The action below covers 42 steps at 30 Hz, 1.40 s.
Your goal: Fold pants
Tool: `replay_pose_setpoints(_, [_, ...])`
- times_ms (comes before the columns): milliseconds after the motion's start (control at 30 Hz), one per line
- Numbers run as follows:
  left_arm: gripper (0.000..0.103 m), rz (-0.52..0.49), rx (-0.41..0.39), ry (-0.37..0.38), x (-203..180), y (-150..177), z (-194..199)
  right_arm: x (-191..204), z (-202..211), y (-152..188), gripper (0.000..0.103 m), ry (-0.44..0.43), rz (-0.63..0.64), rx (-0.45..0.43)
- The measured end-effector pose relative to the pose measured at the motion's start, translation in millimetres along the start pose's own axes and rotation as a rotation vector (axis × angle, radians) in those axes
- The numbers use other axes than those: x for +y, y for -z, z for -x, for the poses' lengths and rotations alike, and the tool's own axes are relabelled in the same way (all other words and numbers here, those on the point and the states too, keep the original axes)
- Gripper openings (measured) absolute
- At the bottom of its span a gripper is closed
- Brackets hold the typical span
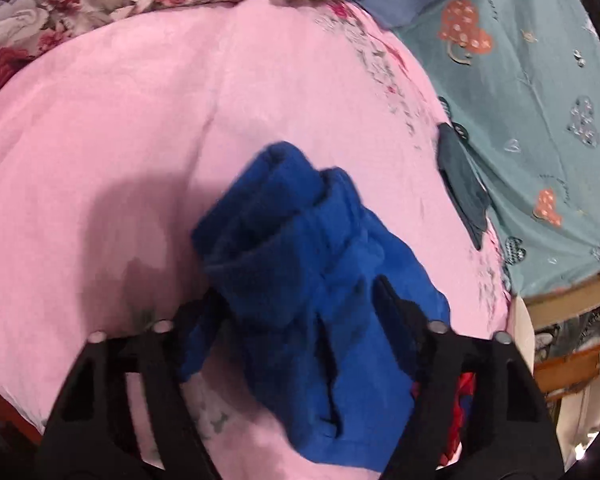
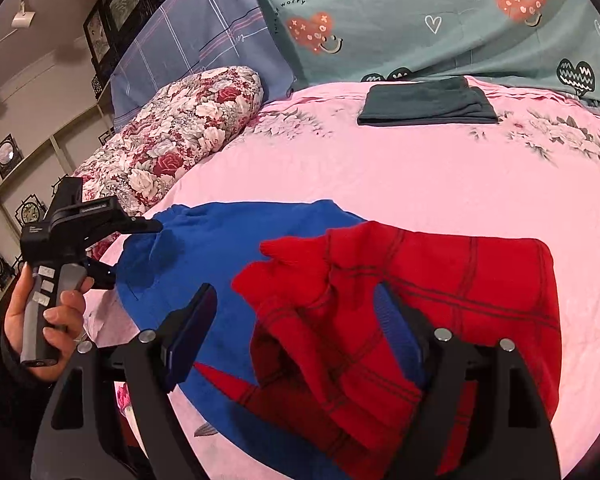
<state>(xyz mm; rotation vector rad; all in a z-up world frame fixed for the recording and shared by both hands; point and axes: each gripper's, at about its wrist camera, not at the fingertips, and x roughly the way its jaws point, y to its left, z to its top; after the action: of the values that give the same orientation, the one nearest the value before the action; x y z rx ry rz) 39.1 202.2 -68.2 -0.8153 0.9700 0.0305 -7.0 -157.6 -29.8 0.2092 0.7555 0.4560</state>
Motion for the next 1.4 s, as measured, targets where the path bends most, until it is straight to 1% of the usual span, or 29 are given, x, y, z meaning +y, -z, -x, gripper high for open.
replay_pose_setpoints(100, [0.051,-0.035,-0.017,-0.049,-5,4,-1,-1,-1,0,0.081,0.0,-0.005,0.007])
replay_pose_setpoints(133, [0.046,-0.061,-0.021,-0.063,-8,7,-1,-1,-2,0,0.08,0.0,-0.007,0.01])
replay_pose_setpoints(167, [0.035,-0.08,-0.02,-0.065,-11,11,-2,-2,-1,0,0.079,-0.001,-0.009,0.011])
replay_pose_setpoints(233, [0.028,-0.119,-0.036,-0.057,-19,16,3,-3,3,-1,0.075,-0.005,-0.017,-0.005])
replay_pose_setpoints(333, [0.019,-0.267,-0.115,-0.051,-51,31,24,-7,22,-3,0.074,-0.014,-0.046,-0.079])
replay_pose_setpoints(400, [0.018,-0.387,-0.151,-0.011,-87,48,40,-13,42,-5,0.074,-0.015,-0.078,-0.137])
replay_pose_setpoints(467, [0.015,-0.494,-0.155,0.041,-121,69,49,-23,69,-8,0.074,0.017,-0.109,-0.204])
replay_pose_setpoints(533, [0.014,-0.638,-0.128,0.105,-165,101,50,-40,106,-10,0.074,0.052,-0.164,-0.298])
replay_pose_setpoints(600, [0.014,-0.79,-0.08,0.176,-205,142,46,-60,142,-9,0.075,0.096,-0.222,-0.384])
replay_pose_setpoints(667, [0.014,-0.913,-0.013,0.225,-234,181,32,-74,167,-4,0.075,0.162,-0.256,-0.431])
replay_pose_setpoints(700, [0.014,-0.967,0.032,0.226,-244,200,20,-81,177,0,0.075,0.199,-0.268,-0.444])
replay_pose_setpoints(733, [0.014,-1.013,0.093,0.205,-253,219,0,-89,182,4,0.075,0.226,-0.28,-0.435])
replay_pose_setpoints(767, [0.015,-1.042,0.148,0.182,-256,233,-20,-97,181,9,0.075,0.249,-0.297,-0.405])
replay_pose_setpoints(800, [0.016,-1.073,0.211,0.149,-257,246,-44,-105,176,15,0.075,0.255,-0.322,-0.356])
replay_pose_setpoints(833, [0.018,-1.086,0.255,0.13,-254,253,-57,-113,170,21,0.075,0.245,-0.345,-0.314])
replay_pose_setpoints(867, [0.02,-1.083,0.278,0.126,-251,257,-62,-119,163,27,0.076,0.231,-0.368,-0.269])
replay_pose_setpoints(900, [0.023,-1.091,0.269,0.143,-250,257,-55,-123,158,30,0.076,0.22,-0.379,-0.239])
replay_pose_setpoints(933, [0.043,-1.097,0.273,0.178,-251,255,-47,-125,152,31,0.077,0.198,-0.386,-0.207])
replay_pose_setpoints(967, [0.083,-1.099,0.272,0.228,-251,253,-35,-126,147,31,0.081,0.171,-0.392,-0.185])
replay_pose_setpoints(1000, [0.094,-1.107,0.197,0.256,-250,251,-12,-128,142,30,0.082,0.133,-0.409,-0.168])
replay_pose_setpoints(1033, [0.098,-1.124,0.113,0.254,-249,249,6,-128,138,27,0.082,0.094,-0.423,-0.156])
replay_pose_setpoints(1067, [0.098,-1.151,0.063,0.262,-246,249,24,-126,133,23,0.083,0.049,-0.429,-0.145])
replay_pose_setpoints(1100, [0.098,-1.161,0.039,0.283,-244,247,38,-122,130,20,0.087,0.021,-0.423,-0.135])
replay_pose_setpoints(1133, [0.098,-1.151,-0.004,0.292,-240,240,53,-117,125,14,0.089,0.021,-0.405,-0.111])
replay_pose_setpoints(1200, [0.098,-1.114,-0.082,0.265,-229,224,69,-105,113,6,0.089,0.066,-0.366,-0.055])
replay_pose_setpoints(1267, [0.098,-1.048,-0.104,0.225,-214,203,71,-97,97,1,0.089,0.079,-0.354,0.002])
replay_pose_setpoints(1333, [0.098,-0.98,-0.081,0.171,-200,183,58,-87,76,-2,0.089,0.117,-0.312,0.058])
replay_pose_setpoints(1367, [0.098,-0.942,-0.064,0.145,-192,173,50,-82,62,-3,0.07,0.14,-0.276,0.106])
replay_pose_setpoints(1400, [0.098,-0.907,-0.047,0.123,-185,165,43,-80,48,-2,0.033,0.137,-0.257,0.152])
